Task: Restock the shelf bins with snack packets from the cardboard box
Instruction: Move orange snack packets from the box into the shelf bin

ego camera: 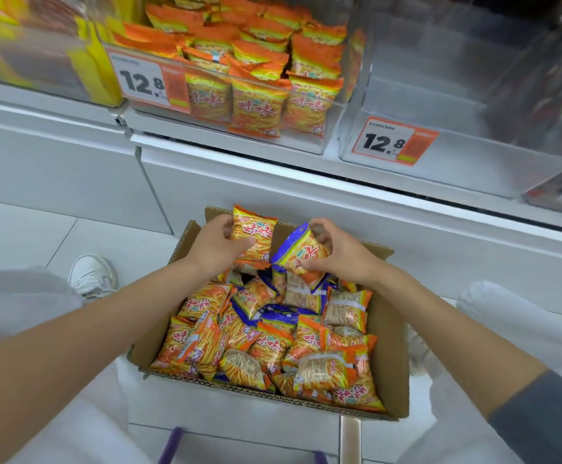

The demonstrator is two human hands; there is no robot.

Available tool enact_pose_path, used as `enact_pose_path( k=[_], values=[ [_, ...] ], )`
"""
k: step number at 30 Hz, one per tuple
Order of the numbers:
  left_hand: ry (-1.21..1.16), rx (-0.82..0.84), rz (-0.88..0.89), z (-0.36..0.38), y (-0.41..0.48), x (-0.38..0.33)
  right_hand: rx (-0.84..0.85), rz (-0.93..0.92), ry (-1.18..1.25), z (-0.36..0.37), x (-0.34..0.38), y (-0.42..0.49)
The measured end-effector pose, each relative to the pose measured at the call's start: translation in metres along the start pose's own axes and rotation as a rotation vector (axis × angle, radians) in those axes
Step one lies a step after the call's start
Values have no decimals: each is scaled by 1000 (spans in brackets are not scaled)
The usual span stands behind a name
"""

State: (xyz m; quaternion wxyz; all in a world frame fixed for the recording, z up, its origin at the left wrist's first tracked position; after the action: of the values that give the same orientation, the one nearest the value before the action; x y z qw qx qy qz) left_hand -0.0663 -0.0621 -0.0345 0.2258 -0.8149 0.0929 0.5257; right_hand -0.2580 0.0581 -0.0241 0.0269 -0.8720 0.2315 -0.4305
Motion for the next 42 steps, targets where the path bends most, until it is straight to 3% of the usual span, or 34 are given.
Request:
enact_pose_path(
  k=[4, 10, 13, 19, 24, 26, 28, 34, 42],
  values=[
    [-79, -20, 48, -3, -4, -23, -86, 50, 278, -22, 4, 2],
    [-320, 341, -151, 29, -22, -30, -73, 65, 541, -9, 29, 7],
    [-378, 394, -148, 34, -22, -38, -83, 38, 539, -9, 41, 10],
    [-362, 340, -127, 27, -14, -56, -75, -22, 439, -30, 66, 9],
    [-400, 443, -35, 12, -17, -114, -98, -110, 367, -78, 111, -2],
    [-337, 434, 49, 3, -14, -142, -115, -159, 352, -100, 130, -4],
    [-288, 312, 162, -10, -3, -168, -186, -197, 303, -124, 142, -5],
    [-209, 49, 357, -37, 49, -243, -616, -212, 275, -205, 140, -11],
    [352, 143, 619, 2, 99, -279, -861, -150, 344, -242, 92, 13]
  ],
)
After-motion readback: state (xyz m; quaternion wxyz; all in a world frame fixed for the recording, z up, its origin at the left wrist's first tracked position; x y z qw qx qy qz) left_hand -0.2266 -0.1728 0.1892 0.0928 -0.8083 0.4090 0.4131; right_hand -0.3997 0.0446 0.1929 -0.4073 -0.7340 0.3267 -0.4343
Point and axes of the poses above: each hand's wrist, its own y-axis towards the middle knuckle, its own z-axis out of the palm, x = y × z, the point moved 6 cm from there along y, towards the middle knuckle, and after that the axes turned 10 degrees about -x, right-handed, at the moved point
